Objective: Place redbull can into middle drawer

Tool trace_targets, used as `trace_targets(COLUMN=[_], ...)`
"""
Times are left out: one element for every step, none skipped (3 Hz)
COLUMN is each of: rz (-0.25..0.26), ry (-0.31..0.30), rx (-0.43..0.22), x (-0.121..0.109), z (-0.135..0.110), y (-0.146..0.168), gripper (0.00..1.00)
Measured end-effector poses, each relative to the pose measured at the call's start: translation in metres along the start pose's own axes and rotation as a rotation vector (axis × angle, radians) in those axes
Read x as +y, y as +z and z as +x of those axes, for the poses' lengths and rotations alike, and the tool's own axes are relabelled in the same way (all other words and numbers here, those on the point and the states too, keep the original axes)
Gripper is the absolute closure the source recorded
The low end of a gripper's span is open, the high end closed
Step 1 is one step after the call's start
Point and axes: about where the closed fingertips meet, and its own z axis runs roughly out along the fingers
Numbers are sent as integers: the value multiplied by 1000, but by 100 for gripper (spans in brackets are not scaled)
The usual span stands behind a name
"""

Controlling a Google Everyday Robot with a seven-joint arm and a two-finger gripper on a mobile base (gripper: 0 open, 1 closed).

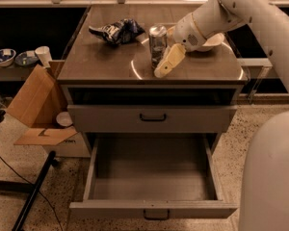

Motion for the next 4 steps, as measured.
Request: trace_targets(rz=[3, 10, 18, 28], ry=[35, 69, 94, 115], rx=[2, 0, -8, -17], x=[-5, -8, -9, -9], z=[-1, 0, 1, 2], y=[4, 6, 5, 3], gripper=[17, 41, 63, 87])
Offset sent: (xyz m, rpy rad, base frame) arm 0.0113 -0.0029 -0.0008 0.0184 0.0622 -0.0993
